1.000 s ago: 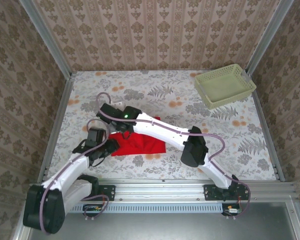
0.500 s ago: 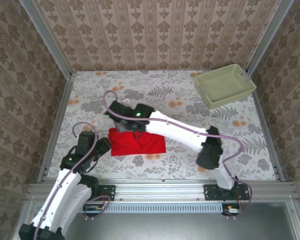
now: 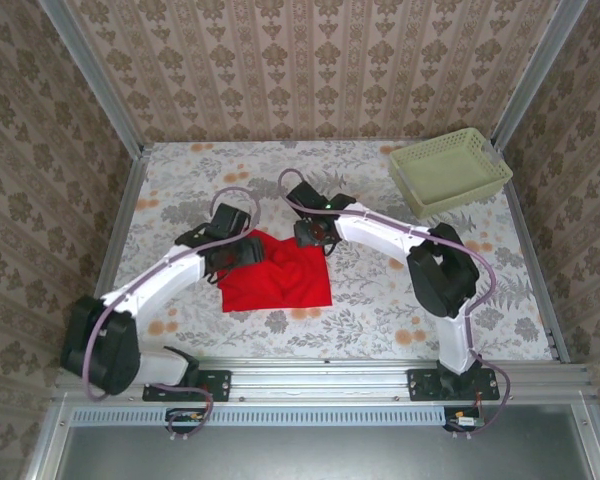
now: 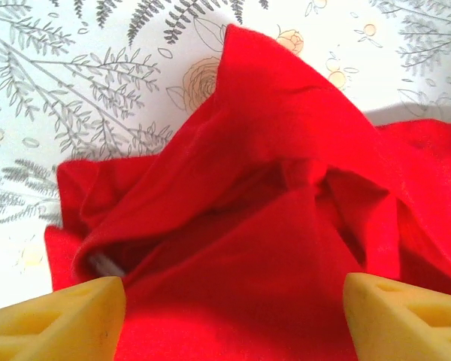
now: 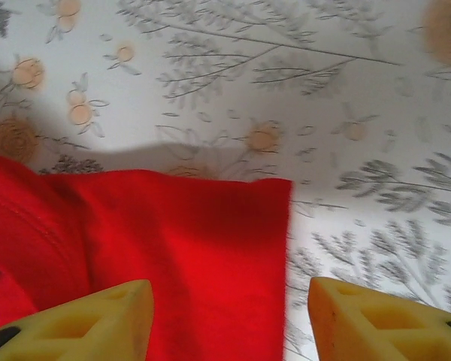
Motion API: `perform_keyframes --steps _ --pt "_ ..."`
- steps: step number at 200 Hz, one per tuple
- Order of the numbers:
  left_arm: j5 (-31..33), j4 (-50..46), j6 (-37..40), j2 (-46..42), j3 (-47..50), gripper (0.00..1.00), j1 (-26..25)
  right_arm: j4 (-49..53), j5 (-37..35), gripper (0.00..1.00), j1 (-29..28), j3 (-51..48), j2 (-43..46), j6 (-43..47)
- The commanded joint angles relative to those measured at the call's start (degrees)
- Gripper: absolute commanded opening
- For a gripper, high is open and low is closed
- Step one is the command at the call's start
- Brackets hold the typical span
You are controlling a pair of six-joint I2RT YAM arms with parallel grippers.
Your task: Fold the inside-out t-shirt
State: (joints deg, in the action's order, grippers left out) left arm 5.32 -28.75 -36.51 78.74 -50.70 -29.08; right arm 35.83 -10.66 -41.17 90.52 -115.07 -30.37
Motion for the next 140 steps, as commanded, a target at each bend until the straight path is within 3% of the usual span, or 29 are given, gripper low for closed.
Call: perform_keyframes --steps 1,45,74,121,140 --pt "1.1 0.0 1.9 3.3 -0.4 0.65 0.8 -3.3 3.1 0.58 -0.1 1.1 -3.0 0.3" --pt "2.7 -0.2 -2.4 -2.6 8.4 0.27 0.9 -2.0 2.4 0.48 1.2 -0.1 -7.2 -3.8" --pt "4.7 -1.8 -8.6 -10.6 16.7 0.12 1.0 -4.1 0.7 0.43 3.2 -7.4 -4.1 -9.2" --pt "7.4 -5.0 -17.4 -26.5 25.7 0.10 1.9 -4.9 -3.3 0.30 3.3 -21.2 3.7 -17.2" --pt "4.8 -0.9 -15.0 -26.4 26.5 0.10 4.2 -7.2 -3.8 0.29 2.4 -28.3 8.6 -21.3"
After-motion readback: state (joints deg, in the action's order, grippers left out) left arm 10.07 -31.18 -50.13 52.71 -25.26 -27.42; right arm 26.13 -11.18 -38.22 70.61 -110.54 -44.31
